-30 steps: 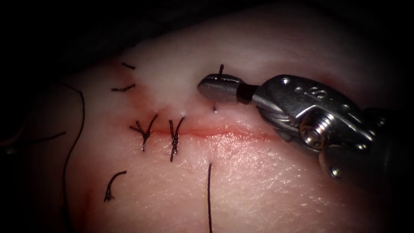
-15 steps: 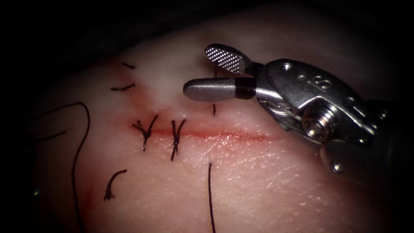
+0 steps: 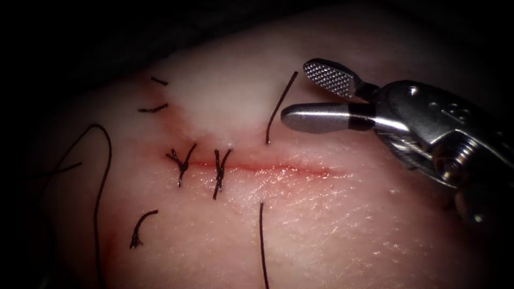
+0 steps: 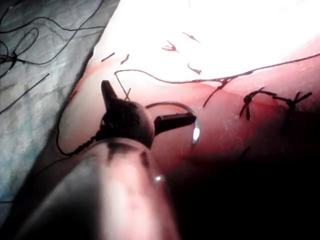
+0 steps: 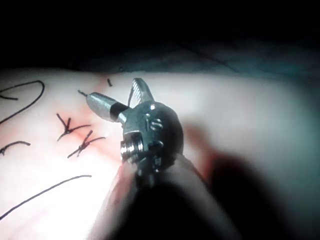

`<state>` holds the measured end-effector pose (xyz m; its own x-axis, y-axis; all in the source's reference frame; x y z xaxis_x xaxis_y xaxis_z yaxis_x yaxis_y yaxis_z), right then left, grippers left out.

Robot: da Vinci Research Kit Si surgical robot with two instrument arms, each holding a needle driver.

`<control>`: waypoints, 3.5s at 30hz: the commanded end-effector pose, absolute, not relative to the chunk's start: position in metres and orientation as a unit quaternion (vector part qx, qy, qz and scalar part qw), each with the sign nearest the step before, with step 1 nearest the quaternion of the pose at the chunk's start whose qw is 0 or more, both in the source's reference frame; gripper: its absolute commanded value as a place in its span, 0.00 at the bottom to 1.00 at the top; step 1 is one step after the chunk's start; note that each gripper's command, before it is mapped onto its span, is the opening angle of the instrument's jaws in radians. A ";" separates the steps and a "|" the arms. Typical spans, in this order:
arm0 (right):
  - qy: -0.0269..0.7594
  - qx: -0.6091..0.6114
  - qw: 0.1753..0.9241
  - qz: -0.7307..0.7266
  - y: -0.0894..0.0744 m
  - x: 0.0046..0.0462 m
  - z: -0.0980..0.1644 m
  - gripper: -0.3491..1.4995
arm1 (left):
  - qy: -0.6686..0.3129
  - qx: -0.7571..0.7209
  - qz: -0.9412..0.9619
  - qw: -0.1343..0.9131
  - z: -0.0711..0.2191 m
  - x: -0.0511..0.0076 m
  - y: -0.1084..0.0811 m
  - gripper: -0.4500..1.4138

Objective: Wound Closure
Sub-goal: Pick up working end of suture with left grasper

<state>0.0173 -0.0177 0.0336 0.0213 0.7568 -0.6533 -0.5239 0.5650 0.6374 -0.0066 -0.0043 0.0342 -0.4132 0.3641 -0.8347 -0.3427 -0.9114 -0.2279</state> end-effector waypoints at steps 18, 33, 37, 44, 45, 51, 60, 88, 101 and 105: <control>0.559 0.078 0.709 0.423 -0.017 0.0132 0.030 0.66 | -0.189 -0.435 0.878 0.063 0.037 -0.0281 -0.006 0.71; 0.549 0.082 0.719 0.419 -0.018 0.0143 0.032 0.59 | -0.146 -0.432 0.883 0.107 0.044 -0.0315 -0.001 0.69; 0.550 0.083 0.718 0.419 -0.019 0.0142 0.032 0.59 | -0.139 -0.437 0.881 0.113 0.044 -0.0322 -0.001 0.69; 0.550 0.088 0.713 0.426 -0.019 0.0139 0.033 0.59 | -0.181 -0.439 0.873 0.105 0.042 -0.0321 -0.004 0.69; 0.547 0.087 0.715 0.427 -0.019 0.0139 0.033 0.59 | -0.185 -0.439 0.874 0.101 0.042 -0.0320 -0.005 0.69; 0.547 0.088 0.714 0.429 -0.020 0.0141 0.033 0.56 | -0.214 -0.413 0.875 0.135 0.043 -0.0336 -0.006 0.69; 0.539 0.094 0.714 0.437 -0.020 0.0142 0.034 0.47 | -0.256 -0.436 0.805 0.311 0.045 -0.0376 -0.004 0.78; 0.509 0.074 0.731 0.449 -0.022 0.0151 0.035 0.05 | -0.404 -0.417 0.577 0.575 0.048 -0.0397 -0.004 0.69; 0.504 0.057 0.741 0.440 -0.022 0.0153 0.036 0.00 | -0.465 -0.481 0.498 0.551 0.048 -0.0381 0.001 0.00; 0.503 0.056 0.741 0.440 -0.022 0.0152 0.036 0.00 | -0.461 -0.484 0.499 0.552 0.048 -0.0369 0.002 0.00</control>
<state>0.0141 -0.0234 0.0354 0.1087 0.7119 -0.6939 -0.5978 0.6045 0.5265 -0.0361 0.0007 0.0482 0.0720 0.9974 -0.0094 -0.1080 -0.0015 -0.9942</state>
